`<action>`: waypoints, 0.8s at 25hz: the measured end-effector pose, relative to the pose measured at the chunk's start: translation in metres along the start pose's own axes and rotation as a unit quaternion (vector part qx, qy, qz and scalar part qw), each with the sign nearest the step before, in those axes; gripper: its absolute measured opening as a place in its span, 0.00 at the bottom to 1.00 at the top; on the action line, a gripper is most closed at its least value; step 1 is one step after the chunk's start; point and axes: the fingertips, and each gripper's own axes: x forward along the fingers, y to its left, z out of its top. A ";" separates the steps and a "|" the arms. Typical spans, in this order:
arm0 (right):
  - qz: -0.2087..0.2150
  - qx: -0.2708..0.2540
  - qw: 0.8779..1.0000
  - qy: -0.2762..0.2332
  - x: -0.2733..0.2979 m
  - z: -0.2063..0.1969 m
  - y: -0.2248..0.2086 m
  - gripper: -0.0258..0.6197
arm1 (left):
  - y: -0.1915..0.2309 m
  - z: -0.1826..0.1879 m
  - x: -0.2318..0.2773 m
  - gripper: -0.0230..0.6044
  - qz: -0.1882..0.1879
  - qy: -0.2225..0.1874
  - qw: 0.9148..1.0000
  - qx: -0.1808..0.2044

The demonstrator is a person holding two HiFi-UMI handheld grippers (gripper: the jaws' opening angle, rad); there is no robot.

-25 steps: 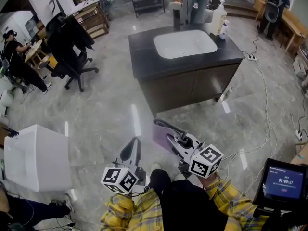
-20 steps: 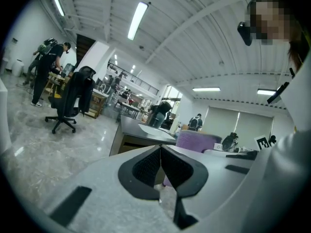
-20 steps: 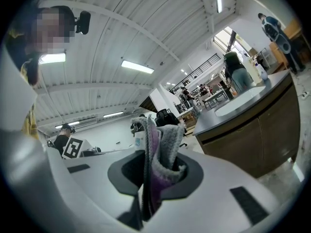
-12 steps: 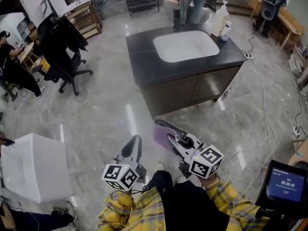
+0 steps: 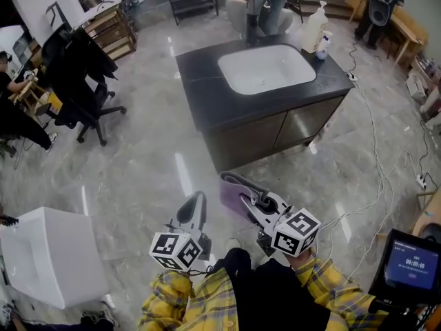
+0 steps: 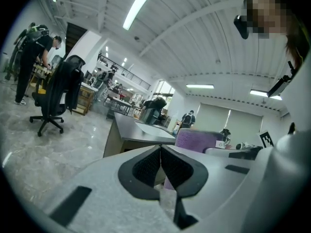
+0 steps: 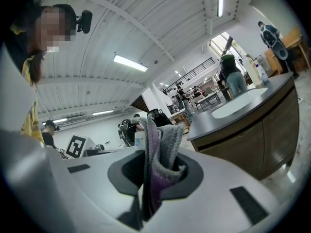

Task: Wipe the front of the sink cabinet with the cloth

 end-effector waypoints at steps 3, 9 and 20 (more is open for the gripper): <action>-0.011 0.000 1.000 0.002 0.011 -0.003 -0.004 0.11 | 0.010 0.001 0.009 0.05 -0.011 0.004 1.000 0.002; -0.035 -0.010 0.999 0.004 0.029 -0.008 -0.013 0.11 | 0.026 0.008 0.030 0.05 -0.032 0.006 0.999 0.019; -0.040 -0.002 0.999 0.007 0.046 -0.021 -0.031 0.11 | 0.037 -0.003 0.043 0.05 -0.035 0.027 0.999 0.011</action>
